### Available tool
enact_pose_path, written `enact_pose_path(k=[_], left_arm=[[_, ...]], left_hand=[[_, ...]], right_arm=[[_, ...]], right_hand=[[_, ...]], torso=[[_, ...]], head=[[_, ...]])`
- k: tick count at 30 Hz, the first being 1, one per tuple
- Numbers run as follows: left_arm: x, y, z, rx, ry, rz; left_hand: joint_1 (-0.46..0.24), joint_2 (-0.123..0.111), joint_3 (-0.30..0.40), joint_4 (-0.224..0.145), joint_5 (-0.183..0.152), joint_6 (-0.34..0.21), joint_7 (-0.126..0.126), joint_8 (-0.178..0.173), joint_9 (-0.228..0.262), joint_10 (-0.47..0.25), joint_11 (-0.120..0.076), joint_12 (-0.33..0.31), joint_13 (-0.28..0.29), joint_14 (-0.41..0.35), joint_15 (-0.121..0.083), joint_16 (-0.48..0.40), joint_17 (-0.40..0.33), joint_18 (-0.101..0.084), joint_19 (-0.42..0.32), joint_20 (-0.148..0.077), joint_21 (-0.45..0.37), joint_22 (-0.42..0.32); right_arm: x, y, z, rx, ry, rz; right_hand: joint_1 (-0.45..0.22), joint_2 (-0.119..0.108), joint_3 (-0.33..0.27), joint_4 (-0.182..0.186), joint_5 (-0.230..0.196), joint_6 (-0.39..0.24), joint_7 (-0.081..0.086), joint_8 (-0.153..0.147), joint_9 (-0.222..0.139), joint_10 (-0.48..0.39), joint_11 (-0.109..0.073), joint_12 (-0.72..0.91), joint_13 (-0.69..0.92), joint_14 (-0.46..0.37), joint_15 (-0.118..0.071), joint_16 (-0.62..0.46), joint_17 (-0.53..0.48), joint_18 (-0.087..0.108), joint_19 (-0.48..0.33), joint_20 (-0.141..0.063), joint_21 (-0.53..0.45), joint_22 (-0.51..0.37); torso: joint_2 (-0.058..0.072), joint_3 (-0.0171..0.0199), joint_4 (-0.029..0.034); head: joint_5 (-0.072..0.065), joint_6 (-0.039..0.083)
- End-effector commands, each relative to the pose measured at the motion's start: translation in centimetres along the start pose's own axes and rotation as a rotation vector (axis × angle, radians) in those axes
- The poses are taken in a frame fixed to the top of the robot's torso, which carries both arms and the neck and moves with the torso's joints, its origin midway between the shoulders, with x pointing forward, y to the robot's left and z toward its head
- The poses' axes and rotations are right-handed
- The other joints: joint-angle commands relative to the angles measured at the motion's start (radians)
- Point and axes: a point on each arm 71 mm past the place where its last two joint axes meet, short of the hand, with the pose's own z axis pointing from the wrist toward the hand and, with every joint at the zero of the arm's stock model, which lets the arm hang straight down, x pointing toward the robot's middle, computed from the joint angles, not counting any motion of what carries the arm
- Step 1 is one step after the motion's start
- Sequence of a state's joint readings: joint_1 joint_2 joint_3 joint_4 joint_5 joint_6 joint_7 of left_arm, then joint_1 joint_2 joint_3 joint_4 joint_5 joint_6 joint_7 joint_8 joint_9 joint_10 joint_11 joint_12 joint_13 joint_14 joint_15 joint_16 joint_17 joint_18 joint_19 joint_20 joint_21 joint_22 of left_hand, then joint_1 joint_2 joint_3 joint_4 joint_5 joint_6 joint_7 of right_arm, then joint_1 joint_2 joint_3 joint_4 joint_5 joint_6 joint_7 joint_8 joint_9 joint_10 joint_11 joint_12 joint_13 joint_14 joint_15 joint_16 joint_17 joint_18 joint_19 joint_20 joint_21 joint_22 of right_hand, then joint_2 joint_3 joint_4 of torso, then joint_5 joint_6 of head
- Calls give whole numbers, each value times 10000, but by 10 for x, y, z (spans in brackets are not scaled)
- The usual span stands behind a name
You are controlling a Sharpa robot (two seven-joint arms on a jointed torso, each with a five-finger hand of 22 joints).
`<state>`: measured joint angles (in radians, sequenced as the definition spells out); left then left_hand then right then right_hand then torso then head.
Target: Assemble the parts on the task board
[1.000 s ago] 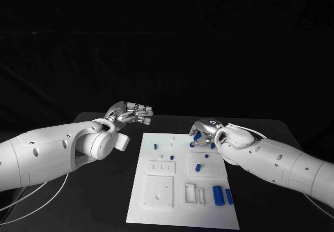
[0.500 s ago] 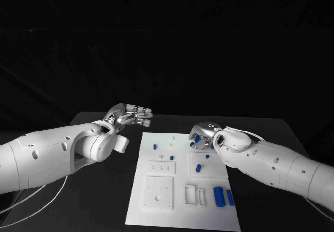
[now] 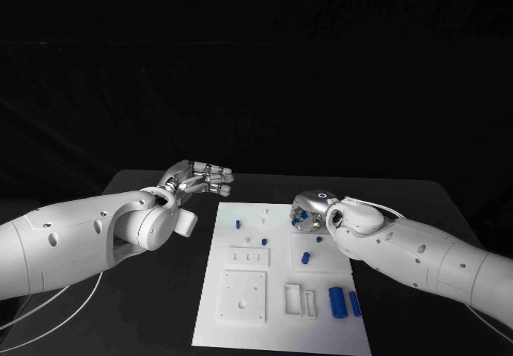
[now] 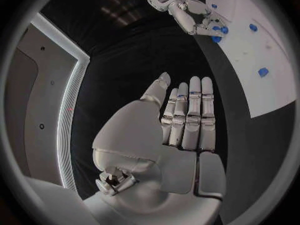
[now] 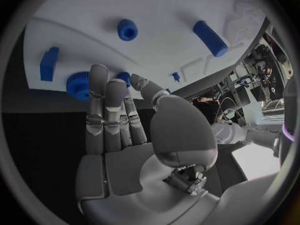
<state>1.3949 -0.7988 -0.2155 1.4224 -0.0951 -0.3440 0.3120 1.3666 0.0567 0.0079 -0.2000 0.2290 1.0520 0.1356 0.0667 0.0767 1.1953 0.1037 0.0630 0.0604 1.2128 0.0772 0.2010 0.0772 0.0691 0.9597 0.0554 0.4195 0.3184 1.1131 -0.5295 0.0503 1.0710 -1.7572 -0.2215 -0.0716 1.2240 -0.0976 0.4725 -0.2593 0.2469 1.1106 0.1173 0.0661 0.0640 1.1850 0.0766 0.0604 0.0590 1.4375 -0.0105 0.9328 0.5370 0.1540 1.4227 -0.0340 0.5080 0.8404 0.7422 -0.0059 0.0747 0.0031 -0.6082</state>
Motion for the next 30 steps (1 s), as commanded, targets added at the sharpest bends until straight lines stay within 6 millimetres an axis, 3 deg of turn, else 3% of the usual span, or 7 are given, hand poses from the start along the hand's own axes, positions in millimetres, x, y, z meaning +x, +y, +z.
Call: enact_pose_path(k=[1,19,30], left_arm=[[3,-2,1,126,203,-28],[3,-2,1,73,235,-33],[2,-1,2,71,203,-18]], left_hand=[[-104,2,2,16,-50,-50,14,-35,12,-96,1,-22,-7,-72,-8,-61,-13,55,97,10,-92,-41],[-123,-7,-4,59,-54,-76,19,-38,8,-113,7,-21,-6,-77,-3,-66,-14,51,125,13,-145,-78],[-111,-19,-2,82,-58,-89,23,-36,10,-129,12,-22,-7,-77,-3,-66,-14,51,157,14,-185,-108]], right_arm=[[2,0,0,9,136,-199],[-1,1,0,69,-217,-322],[-13,9,-3,179,-1616,-159]], right_hand=[[-108,-31,267,63,-107,117,-10,-33,4,99,-26,-30,-2,-17,-91,60,-4,-168,22,-87,6,156],[123,120,845,160,-818,777,-181,-6,43,898,-277,-22,18,2,-256,57,-28,-245,-32,-234,206,928],[301,131,1380,113,-1186,1293,-295,-29,62,1453,-448,-13,25,-30,-430,105,37,-353,-89,-426,908,1968]], torso=[[72,-6,14],[190,10,19],[241,10,22]], head=[[-7,20],[-40,99],[17,196]])
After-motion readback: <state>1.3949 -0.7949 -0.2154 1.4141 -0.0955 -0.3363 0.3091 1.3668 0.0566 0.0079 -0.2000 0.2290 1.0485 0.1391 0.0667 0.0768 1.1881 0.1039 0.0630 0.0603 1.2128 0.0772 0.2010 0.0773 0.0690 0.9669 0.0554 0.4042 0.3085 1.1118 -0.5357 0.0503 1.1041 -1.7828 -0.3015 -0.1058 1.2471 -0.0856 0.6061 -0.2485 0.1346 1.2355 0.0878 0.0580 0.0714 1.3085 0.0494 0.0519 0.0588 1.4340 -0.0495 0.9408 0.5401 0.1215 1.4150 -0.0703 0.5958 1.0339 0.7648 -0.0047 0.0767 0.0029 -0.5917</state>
